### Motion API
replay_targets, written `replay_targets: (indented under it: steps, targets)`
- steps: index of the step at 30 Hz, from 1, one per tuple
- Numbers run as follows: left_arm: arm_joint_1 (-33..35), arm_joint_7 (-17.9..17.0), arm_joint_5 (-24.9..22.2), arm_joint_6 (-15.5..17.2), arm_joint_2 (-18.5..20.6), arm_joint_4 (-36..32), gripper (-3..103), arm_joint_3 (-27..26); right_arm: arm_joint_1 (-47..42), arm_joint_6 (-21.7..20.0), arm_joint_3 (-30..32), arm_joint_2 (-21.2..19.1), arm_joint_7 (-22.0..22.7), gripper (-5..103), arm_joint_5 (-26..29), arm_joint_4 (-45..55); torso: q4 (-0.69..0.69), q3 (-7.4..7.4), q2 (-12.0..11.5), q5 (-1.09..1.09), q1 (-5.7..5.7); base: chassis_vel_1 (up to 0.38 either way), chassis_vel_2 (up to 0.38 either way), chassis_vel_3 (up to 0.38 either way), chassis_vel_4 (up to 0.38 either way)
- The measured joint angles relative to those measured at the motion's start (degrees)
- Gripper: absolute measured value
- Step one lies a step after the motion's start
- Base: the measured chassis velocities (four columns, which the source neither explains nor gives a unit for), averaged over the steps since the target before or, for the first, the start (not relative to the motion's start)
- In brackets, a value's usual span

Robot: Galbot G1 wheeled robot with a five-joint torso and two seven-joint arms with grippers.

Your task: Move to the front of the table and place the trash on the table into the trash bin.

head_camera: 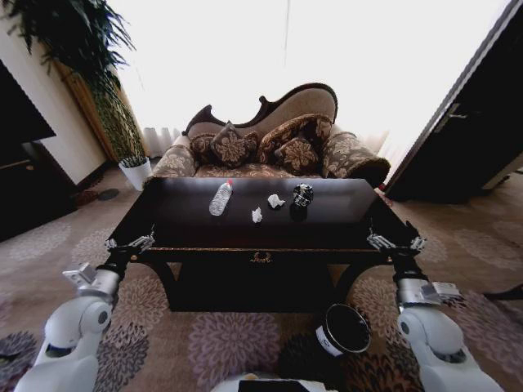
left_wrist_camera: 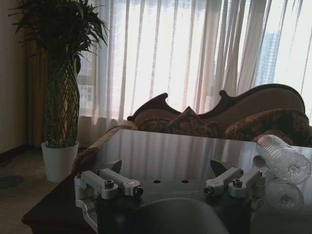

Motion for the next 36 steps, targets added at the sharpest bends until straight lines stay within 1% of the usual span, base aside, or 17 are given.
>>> replay_targets:
  steps: [21,32,36]
  targets:
    - [0.89,0.18,0.35,-0.6,-0.63,-0.09,100,-0.3,-0.65,0.39,-0.9,1.53,-0.31,100,-0.66,-0.55,-0.01,-0.01,0.01,0.0,-0.04,0.0,0.0,0.0,0.0]
    - [0.92,0.19,0.67,-0.63,-1.13,-0.35,100,0.26,-0.8,0.58,-1.09,1.51,-0.53,100,-1.14,-0.81,-0.01,-0.01,0.01,0.0,-0.04,0.0,0.0,0.0,0.0]
    - [0.94,-0.33,-0.1,-0.64,-1.05,-0.75,100,-0.21,-0.81,0.71,-1.1,1.4,-0.6,100,-1.14,-0.82,-0.01,-0.01,0.01,0.0,-0.03,0.0,0.0,0.0,0.0]
